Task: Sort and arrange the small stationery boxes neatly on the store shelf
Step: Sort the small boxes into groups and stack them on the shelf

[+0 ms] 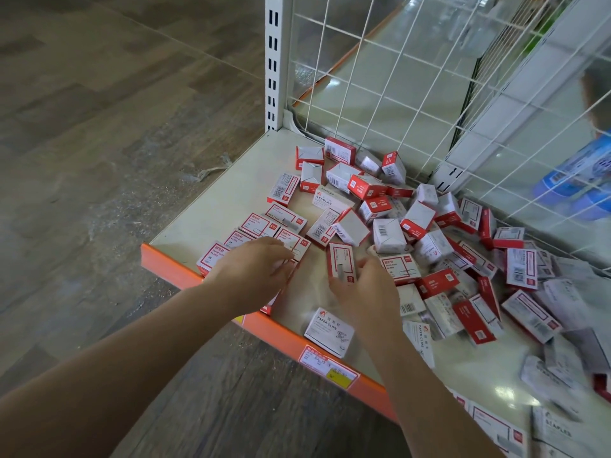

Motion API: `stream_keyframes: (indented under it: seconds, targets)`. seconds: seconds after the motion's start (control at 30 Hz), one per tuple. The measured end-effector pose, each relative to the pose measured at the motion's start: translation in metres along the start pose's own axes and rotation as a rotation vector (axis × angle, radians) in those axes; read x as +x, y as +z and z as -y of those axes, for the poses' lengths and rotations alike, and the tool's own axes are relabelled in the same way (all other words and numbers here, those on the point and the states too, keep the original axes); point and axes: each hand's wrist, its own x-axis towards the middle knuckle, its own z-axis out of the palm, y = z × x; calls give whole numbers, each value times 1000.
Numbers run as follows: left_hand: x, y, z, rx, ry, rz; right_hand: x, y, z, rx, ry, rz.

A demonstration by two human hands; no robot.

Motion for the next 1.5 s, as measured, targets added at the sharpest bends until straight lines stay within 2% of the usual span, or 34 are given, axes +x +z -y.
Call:
stream_keyframes:
  seconds: [0.2, 0.37, 0.63, 0.93, 1.5]
  targets:
    - [-2, 0, -5, -105, -88, -62, -7, -21, -8, 67, -64, 17]
    - [-6, 2, -17, -101, -101, -102, -22, -47, -12, 191, -207, 55]
    - [-8, 5, -49, -537, -206, -83, -39, -67, -16, 187, -418, 153]
    - [-20, 10, -69, -832, -268, -26, -41, -77, -31, 181, -407, 136]
    - [-17, 29, -83, -722, -240, 25, -49, -96, -56, 79, -328, 182]
